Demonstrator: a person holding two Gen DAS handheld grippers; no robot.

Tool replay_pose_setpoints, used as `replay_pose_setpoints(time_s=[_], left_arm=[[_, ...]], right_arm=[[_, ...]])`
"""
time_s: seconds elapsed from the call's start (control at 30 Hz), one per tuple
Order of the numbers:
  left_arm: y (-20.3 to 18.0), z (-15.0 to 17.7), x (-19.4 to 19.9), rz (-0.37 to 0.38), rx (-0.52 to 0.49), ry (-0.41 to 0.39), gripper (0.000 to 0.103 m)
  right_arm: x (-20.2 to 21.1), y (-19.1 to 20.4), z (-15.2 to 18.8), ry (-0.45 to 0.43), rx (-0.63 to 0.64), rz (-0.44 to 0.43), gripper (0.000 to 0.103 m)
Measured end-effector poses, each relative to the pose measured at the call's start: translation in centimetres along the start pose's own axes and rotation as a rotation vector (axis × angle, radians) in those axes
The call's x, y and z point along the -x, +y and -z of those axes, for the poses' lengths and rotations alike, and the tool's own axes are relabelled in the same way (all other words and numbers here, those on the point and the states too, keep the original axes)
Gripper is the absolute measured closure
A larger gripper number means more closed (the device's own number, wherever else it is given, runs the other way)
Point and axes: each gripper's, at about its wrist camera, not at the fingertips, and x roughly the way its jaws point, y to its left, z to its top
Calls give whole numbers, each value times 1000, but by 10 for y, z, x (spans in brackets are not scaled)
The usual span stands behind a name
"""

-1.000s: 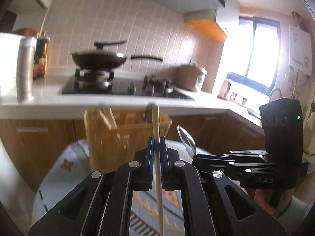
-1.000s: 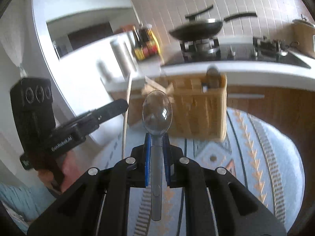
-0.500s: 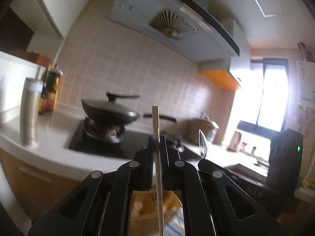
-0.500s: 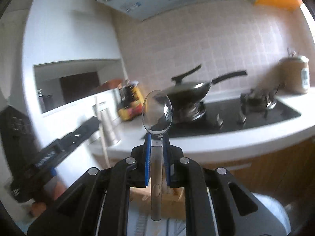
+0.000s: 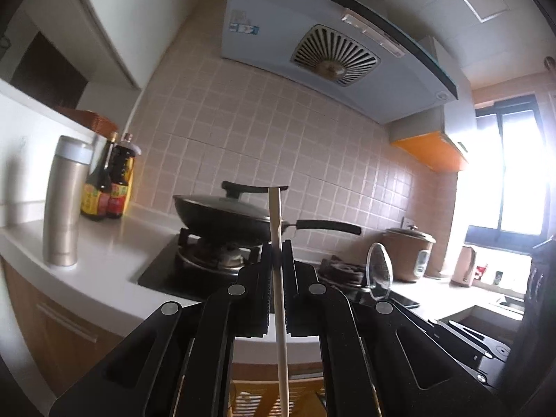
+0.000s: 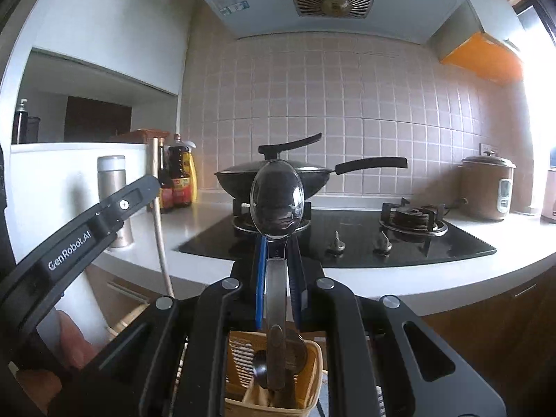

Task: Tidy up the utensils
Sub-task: 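Lower the chopstick and spoon into the basket and open both tools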

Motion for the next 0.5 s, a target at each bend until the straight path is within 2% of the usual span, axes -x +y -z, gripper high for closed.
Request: replay_pose_setpoints(time_s=[0.07,0.3,0.33,0.37,0.4,0.43,0.47,0.5], left_arm=[[2,6,-2,-10,-7,4,99],[2,14,0,25,-28,47,98],[1,15,3,27,-35,51,93],[1,13,6,35,-46,73,87],[2,13,9,42,-48,83,84],[3,12,14,45,-49,88,81],[5,9,21,47,-54,90,75],[6,8,26,49,-58,93,72]], right_arm=[[-4,-1,8,-5,29,23,93],[-5,-12,23,80,-12,-35,92],[-2,-13,24,90,-14,-41,87],[2,-14,24,98,-15,-44,77],[6,-15,24,102,-15,-46,71],[13,-16,24,103,-17,-47,59],[19,-16,23,101,-20,-49,54],[27,-17,23,101,-24,-51,54]])
